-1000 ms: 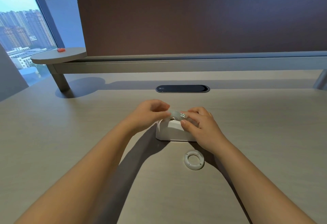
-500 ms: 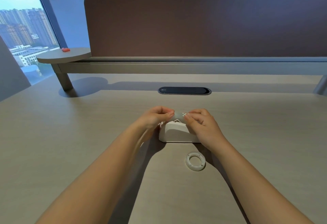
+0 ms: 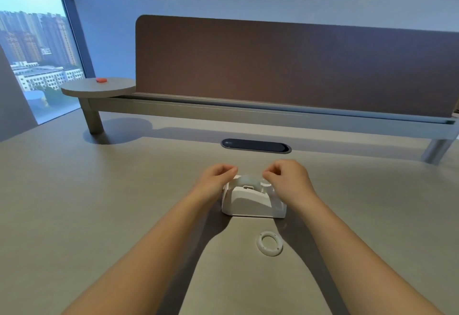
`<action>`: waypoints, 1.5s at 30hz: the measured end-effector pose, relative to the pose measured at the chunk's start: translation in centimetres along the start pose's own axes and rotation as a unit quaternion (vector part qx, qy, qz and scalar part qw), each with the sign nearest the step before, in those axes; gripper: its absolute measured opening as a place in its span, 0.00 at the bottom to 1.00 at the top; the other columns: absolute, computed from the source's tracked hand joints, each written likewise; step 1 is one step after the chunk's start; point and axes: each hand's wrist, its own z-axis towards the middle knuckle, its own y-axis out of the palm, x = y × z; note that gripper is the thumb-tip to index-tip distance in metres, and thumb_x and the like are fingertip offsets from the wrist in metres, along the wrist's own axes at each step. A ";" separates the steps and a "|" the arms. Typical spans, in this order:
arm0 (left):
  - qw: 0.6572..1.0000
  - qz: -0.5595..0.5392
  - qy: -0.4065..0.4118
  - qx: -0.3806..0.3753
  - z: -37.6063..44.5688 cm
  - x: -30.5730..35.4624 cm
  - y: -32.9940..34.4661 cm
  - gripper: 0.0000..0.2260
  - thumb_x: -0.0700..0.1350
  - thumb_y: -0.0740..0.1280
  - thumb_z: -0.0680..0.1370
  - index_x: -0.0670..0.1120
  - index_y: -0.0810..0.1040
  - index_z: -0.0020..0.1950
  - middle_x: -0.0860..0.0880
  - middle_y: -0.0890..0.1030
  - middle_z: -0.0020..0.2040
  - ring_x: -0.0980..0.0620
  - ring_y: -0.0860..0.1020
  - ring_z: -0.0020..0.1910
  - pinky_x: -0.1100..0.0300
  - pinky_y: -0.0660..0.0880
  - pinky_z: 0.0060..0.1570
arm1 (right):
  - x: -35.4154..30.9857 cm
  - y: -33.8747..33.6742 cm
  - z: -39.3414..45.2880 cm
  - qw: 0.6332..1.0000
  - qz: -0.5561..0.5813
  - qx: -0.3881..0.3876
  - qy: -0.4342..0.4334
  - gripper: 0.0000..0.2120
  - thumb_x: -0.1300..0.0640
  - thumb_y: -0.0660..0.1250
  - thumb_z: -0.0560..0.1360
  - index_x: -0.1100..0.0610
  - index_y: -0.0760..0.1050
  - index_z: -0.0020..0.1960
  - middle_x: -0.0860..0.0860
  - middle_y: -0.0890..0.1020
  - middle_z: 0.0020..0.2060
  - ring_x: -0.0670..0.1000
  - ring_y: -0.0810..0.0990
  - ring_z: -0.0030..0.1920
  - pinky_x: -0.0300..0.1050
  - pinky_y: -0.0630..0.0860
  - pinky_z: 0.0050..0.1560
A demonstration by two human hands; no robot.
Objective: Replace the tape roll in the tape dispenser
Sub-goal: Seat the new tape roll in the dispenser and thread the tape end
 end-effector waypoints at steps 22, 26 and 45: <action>0.966 0.242 0.089 0.016 -0.4 -0.5 0.6 0.17 0.47 0.62 0.75 0.44 0.71 0.62 0.44 0.73 0.64 0.48 0.70 0.62 0.56 0.70 0.59 | -0.4 -1.4 0.1 0.977 -0.200 -0.032 -0.072 0.07 0.58 0.64 0.73 0.59 0.76 0.48 0.57 0.81 0.49 0.54 0.76 0.46 0.44 0.72 0.46; 0.966 0.244 0.088 0.019 -0.5 -0.4 0.6 0.16 0.47 0.62 0.75 0.45 0.71 0.62 0.45 0.73 0.64 0.49 0.70 0.61 0.56 0.70 0.58 | -0.2 -1.8 0.5 0.992 -0.103 -0.049 -0.061 0.04 0.59 0.66 0.71 0.60 0.77 0.43 0.54 0.79 0.41 0.52 0.75 0.40 0.47 0.75 0.47; 0.969 0.230 0.090 0.034 -0.3 -0.7 1.0 0.16 0.48 0.62 0.75 0.45 0.71 0.61 0.45 0.73 0.64 0.51 0.69 0.58 0.57 0.69 0.56 | 2.0 -2.5 0.5 0.947 0.313 0.035 0.069 0.07 0.64 0.69 0.67 0.59 0.74 0.32 0.54 0.77 0.31 0.51 0.76 0.33 0.46 0.78 0.43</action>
